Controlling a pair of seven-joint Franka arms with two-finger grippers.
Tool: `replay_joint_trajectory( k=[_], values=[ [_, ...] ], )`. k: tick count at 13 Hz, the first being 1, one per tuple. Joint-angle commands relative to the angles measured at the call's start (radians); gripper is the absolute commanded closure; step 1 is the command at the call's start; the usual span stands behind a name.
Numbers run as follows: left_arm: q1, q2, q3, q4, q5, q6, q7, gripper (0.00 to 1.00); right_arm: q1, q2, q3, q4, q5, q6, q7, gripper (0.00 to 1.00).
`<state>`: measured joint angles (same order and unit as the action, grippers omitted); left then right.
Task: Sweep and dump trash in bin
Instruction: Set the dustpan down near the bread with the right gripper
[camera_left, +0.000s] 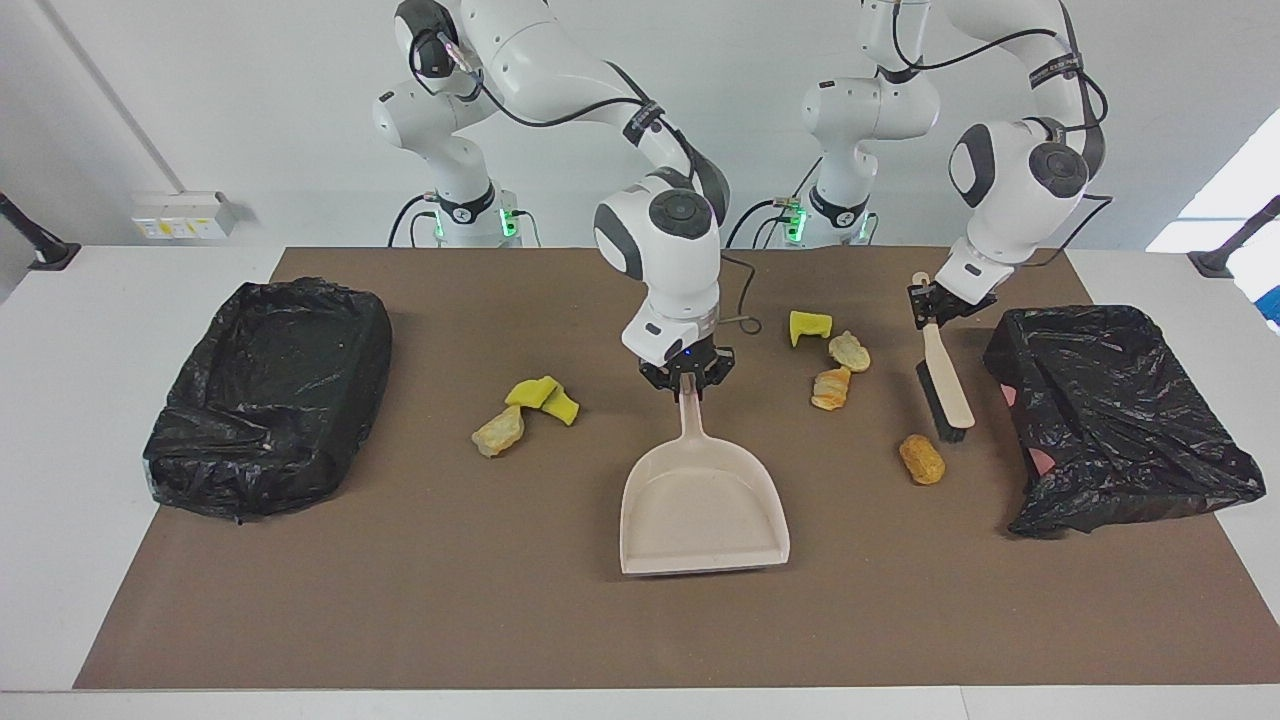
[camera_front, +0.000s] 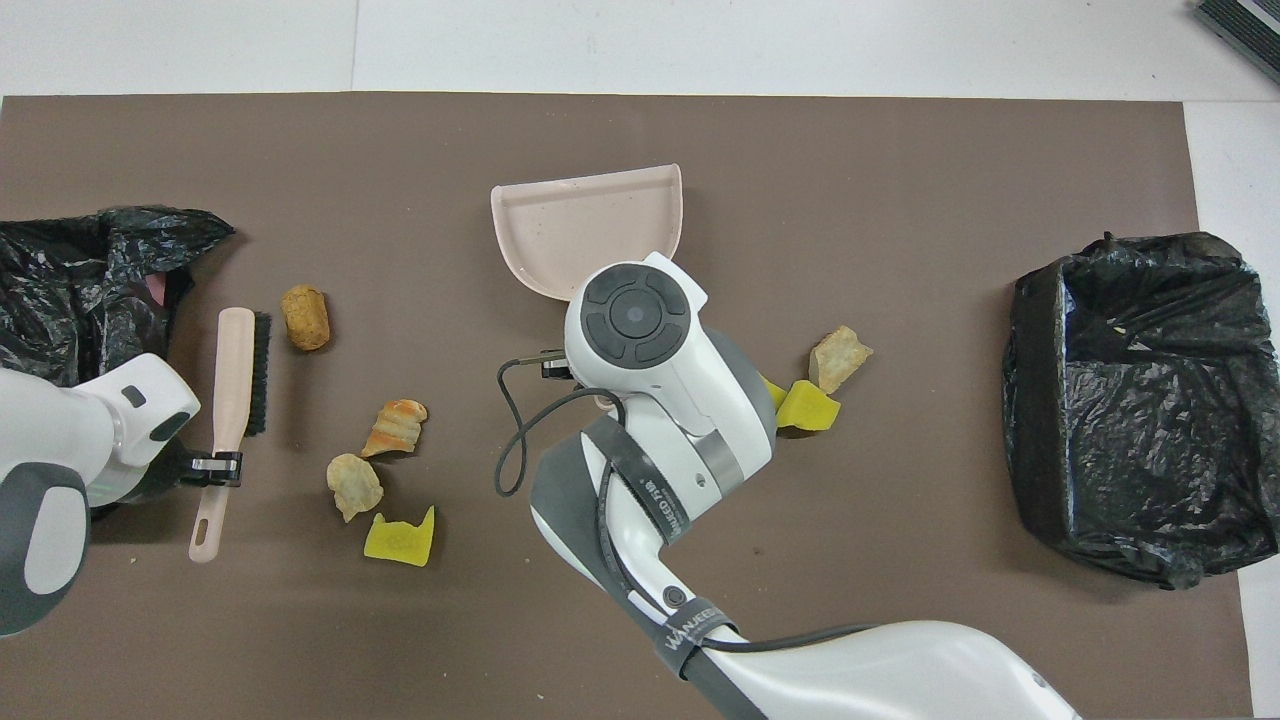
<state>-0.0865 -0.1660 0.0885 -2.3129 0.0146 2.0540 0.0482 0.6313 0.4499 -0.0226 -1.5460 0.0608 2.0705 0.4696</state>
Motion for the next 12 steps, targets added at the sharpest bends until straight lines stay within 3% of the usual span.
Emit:
replay_joint_trajectory(
  k=[1,4,9,12],
  values=[
    [0.011,0.115,-0.001,0.133,0.002,0.015,0.062,1.0,-0.053,-0.155,0.009,-0.087,0.031,-0.143,-0.301,1.0],
    [0.02,0.227,-0.001,0.222,0.01,0.064,0.259,1.0,-0.054,-0.263,0.004,-0.166,0.01,-0.32,-0.604,1.0],
    [-0.01,0.229,-0.004,0.202,0.01,0.026,0.464,1.0,-0.1,-0.33,0.006,-0.342,-0.041,-0.219,-1.22,1.0],
    [-0.039,0.201,-0.012,0.202,0.01,-0.159,0.529,1.0,-0.076,-0.359,0.007,-0.443,-0.021,-0.171,-1.306,1.0]
  ],
)
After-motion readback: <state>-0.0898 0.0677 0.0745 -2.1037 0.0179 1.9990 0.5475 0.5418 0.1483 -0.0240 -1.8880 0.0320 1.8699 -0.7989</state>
